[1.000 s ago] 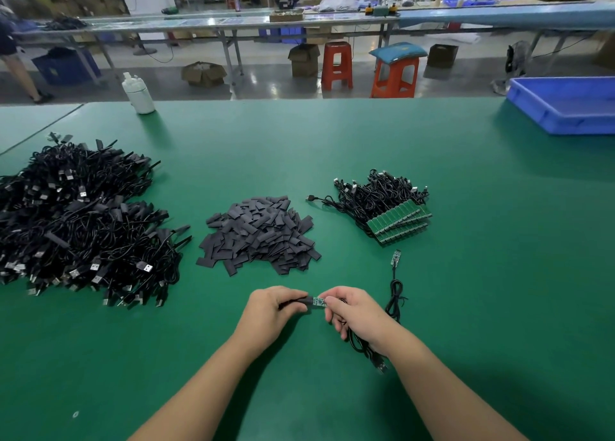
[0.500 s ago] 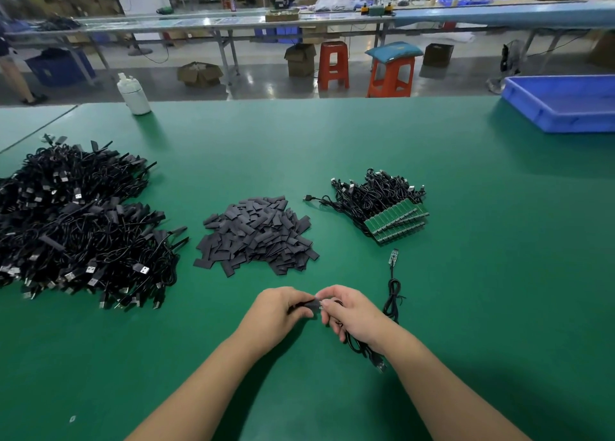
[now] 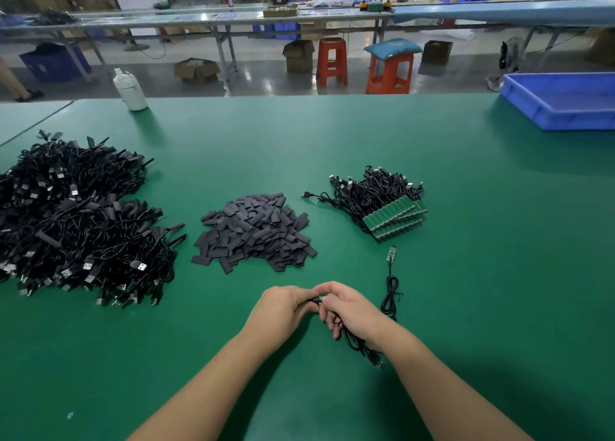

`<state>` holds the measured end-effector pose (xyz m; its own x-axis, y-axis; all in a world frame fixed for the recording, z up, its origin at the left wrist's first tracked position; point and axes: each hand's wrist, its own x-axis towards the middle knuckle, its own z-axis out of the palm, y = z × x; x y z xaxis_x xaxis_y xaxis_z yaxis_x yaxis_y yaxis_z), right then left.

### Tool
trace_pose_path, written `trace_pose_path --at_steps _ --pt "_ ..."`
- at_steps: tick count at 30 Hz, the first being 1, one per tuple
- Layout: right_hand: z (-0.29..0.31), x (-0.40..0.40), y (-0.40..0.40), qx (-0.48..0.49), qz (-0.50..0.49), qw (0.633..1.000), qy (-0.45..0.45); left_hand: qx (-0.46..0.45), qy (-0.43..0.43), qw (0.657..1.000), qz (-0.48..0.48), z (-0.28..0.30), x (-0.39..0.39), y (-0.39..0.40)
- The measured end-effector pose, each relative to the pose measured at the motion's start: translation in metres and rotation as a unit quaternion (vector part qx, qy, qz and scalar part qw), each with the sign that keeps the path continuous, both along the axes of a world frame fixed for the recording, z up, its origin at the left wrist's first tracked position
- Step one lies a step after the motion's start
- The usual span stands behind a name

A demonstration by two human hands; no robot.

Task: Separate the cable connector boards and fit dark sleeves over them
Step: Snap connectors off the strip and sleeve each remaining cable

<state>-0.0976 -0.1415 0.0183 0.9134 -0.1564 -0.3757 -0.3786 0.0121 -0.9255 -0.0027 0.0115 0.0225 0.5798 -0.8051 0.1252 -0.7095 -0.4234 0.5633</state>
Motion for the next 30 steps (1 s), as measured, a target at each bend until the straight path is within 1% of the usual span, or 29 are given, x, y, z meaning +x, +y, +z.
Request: trace_pose_path --at_steps 5,10,12,14,17,19,22,24,30 --pt "-0.004 0.001 0.001 -0.031 0.027 0.999 -0.005 0.035 -0.012 0.999 -0.022 0.002 0.003 0.001" --pt "-0.007 0.001 0.001 -0.067 0.065 0.996 -0.007 0.073 -0.058 0.995 -0.043 0.003 0.003 0.001" --pt "-0.009 0.001 0.0 -0.081 0.044 0.996 -0.015 0.078 -0.06 0.994 -0.038 0.005 0.003 -0.001" --pt "-0.013 -0.001 0.0 -0.096 -0.004 0.995 -0.024 0.082 -0.056 0.994 -0.032 0.008 0.003 -0.002" --pt "-0.017 -0.002 0.001 -0.075 -0.052 0.995 -0.044 0.093 -0.065 0.993 -0.017 0.01 0.004 0.001" --pt "-0.018 -0.001 0.003 -0.052 -0.057 0.996 -0.054 0.104 -0.081 0.991 -0.002 0.011 0.005 0.004" --pt "-0.017 0.001 0.006 -0.03 -0.064 0.996 -0.049 0.099 -0.074 0.992 -0.002 0.007 0.005 0.006" --pt "-0.017 0.002 0.007 -0.033 -0.069 0.996 -0.044 0.088 -0.074 0.993 -0.014 0.005 0.004 0.005" --pt "-0.017 0.004 0.007 -0.054 -0.066 0.996 -0.024 0.09 -0.114 0.989 -0.031 0.0 0.006 0.002"
